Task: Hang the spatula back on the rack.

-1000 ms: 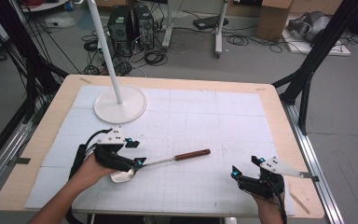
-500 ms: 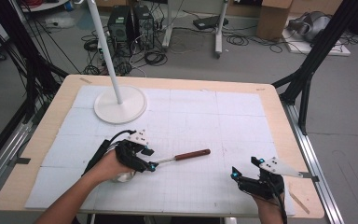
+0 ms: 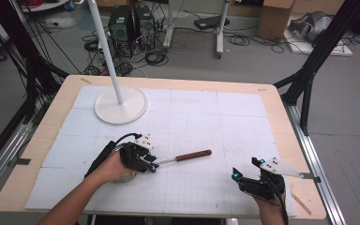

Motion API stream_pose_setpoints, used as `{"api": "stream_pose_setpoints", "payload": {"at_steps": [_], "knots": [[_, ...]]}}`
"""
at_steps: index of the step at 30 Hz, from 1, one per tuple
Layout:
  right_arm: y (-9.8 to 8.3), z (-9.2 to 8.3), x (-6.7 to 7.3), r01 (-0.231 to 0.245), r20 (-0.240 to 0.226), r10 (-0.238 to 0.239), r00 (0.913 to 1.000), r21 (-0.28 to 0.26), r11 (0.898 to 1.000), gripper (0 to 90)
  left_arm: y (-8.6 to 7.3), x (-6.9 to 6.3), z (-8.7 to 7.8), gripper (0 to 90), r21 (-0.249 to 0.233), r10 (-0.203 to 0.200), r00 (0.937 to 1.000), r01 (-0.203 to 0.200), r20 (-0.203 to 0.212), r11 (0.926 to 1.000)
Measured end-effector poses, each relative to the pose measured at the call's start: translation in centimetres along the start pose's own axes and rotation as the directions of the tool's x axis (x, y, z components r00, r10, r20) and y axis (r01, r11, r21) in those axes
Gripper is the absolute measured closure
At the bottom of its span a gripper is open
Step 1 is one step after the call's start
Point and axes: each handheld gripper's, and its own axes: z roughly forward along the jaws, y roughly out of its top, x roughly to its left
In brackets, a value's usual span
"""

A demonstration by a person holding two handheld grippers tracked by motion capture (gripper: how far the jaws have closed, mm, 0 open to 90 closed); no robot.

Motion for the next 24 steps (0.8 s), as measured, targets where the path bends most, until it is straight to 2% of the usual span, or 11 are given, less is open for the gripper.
{"api": "stream_pose_setpoints", "payload": {"at_steps": [6, 11, 16, 21, 24], "knots": [[-0.03, 0.00, -0.05, -0.001, 0.001, 0.001, 1.0000, 0.003, 1.000, 16.4, 0.00, -0.22, 0.23, 73.5, 0.015, 0.036, 0.9990, -0.035, -0.026, 0.9993], [-0.03, 0.02, -0.06, -0.001, 0.001, 0.001, 1.0000, 0.005, 1.000, 16.4, 0.10, -0.34, 0.26, 77.5, 0.027, 0.042, 0.9986, -0.041, -0.033, 0.9988], [-0.02, 0.02, -0.08, -0.001, 0.002, 0.001, 1.0000, 0.007, 1.000, 16.4, 0.12, -0.63, 0.36, 83.0, 0.027, 0.071, 0.9967, -0.070, -0.038, 0.9972], [-0.04, -0.02, -0.08, -0.009, 0.005, 0.009, 0.9999, 0.005, 1.000, 16.4, 0.07, -0.49, 0.33, 84.1, 0.024, 0.060, 0.9978, -0.059, -0.030, 0.9980], [-0.07, -0.09, -0.18, -0.006, 0.006, 0.006, 1.0000, 0.004, 1.000, 16.4, 0.01, -0.29, 0.29, 84.1, 0.020, 0.031, 0.9994, -0.031, -0.015, 0.9993]]}}
